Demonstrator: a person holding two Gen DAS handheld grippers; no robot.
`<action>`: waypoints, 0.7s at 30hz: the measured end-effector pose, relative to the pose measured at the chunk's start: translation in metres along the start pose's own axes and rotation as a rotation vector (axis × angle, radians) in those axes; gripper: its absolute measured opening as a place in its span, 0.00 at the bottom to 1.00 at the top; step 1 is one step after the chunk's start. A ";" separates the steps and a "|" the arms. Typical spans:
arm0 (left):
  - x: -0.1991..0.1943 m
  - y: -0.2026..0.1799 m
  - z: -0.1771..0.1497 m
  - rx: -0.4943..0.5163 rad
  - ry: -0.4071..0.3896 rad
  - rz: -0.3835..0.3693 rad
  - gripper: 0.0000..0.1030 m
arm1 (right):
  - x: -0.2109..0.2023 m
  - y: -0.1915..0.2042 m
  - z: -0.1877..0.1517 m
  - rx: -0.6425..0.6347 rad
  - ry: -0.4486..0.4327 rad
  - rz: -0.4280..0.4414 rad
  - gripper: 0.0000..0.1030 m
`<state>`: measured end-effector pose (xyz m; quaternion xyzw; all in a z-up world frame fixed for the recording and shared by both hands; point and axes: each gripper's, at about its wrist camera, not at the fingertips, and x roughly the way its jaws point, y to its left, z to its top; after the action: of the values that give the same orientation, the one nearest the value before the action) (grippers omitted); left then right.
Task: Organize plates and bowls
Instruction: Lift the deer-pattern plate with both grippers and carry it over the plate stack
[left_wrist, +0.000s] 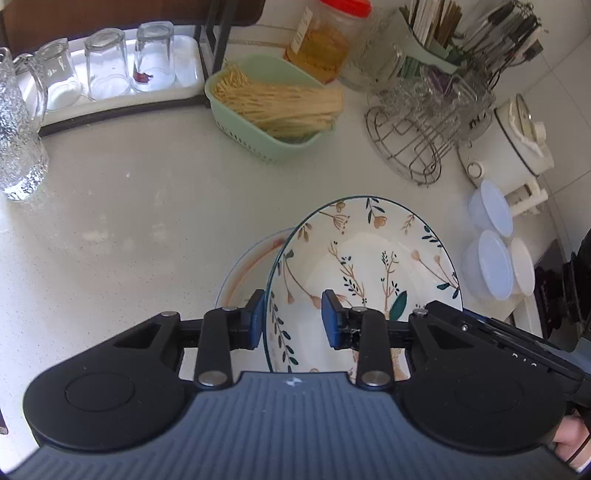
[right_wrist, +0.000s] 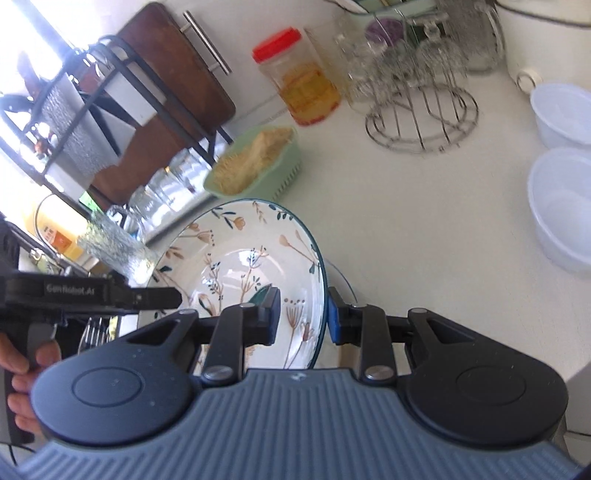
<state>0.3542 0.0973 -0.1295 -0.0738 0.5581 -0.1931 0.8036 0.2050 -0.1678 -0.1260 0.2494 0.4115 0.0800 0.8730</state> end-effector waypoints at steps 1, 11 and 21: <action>0.003 -0.001 -0.001 0.007 0.004 0.002 0.36 | 0.002 -0.003 -0.003 0.003 0.010 0.000 0.29; 0.027 -0.002 -0.003 0.031 0.046 0.087 0.36 | 0.016 -0.006 -0.021 -0.046 0.069 -0.004 0.29; 0.028 0.001 -0.004 0.011 0.041 0.115 0.36 | 0.024 -0.003 -0.015 -0.086 0.084 0.001 0.29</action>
<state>0.3591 0.0877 -0.1562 -0.0332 0.5766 -0.1509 0.8022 0.2087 -0.1563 -0.1515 0.2083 0.4437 0.1085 0.8648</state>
